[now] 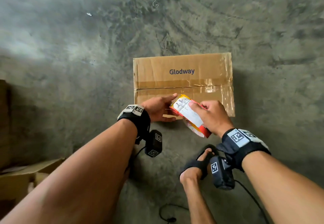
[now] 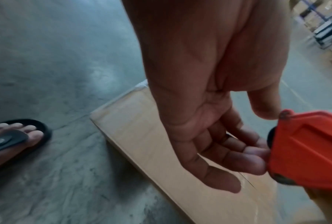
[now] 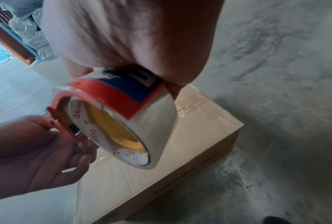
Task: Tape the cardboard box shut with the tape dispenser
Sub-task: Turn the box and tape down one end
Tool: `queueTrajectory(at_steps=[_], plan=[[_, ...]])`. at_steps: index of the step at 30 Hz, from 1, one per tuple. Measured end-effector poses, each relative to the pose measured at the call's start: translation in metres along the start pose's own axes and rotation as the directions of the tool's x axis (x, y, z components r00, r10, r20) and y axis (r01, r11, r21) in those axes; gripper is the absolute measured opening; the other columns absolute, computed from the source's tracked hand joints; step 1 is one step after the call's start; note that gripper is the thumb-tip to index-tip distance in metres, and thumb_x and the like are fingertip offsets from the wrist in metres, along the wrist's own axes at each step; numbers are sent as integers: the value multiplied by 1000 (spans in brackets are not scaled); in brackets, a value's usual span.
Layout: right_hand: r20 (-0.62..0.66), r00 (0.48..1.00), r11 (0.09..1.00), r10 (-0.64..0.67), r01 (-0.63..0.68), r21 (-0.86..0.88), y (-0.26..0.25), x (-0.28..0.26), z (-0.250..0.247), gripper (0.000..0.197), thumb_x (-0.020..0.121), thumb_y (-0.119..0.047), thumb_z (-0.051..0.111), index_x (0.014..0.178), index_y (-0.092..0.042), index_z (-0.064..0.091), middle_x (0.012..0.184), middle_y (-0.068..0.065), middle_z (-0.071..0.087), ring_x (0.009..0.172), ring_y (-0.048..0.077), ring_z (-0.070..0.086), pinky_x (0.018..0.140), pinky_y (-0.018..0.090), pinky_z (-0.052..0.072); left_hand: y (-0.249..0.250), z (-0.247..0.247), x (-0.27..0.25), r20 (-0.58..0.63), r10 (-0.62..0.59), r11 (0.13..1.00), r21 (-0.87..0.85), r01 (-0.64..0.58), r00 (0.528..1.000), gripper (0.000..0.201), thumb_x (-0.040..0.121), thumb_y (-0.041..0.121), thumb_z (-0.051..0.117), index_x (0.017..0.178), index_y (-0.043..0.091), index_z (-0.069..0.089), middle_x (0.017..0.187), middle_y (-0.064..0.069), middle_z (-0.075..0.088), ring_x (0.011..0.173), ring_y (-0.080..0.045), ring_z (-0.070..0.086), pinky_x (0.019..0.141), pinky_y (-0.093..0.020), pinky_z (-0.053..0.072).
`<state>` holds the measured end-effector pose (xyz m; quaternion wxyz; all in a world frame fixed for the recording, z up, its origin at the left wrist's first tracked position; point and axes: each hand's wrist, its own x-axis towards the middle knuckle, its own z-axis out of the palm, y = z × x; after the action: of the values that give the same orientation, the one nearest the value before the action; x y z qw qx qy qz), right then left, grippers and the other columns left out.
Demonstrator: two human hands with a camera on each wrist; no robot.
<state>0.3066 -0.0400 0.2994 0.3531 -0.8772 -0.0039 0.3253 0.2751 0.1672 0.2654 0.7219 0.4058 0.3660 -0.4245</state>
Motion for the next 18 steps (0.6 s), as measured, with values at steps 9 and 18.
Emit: queueTrajectory(at_steps=[9,18], plan=[[53,998,992,-18,11,126,-77,8,71,57,78,-61,61,49,-14,43,44,-5,41,44,13,36,49,30,27,8,-111,-41,-9,-11,989,-144,10,1000,17,100,10,46,109,6,61,84,-7,65,67,-14,64,65,-29,57],[-103,994,991,36,-22,135,-111,5,118,61,86,-53,64,49,-12,39,48,3,40,49,18,35,49,33,28,45,-160,-49,-65,89,973,220,-73,994,16,97,10,58,91,13,73,83,-1,73,80,-15,65,77,-27,54]])
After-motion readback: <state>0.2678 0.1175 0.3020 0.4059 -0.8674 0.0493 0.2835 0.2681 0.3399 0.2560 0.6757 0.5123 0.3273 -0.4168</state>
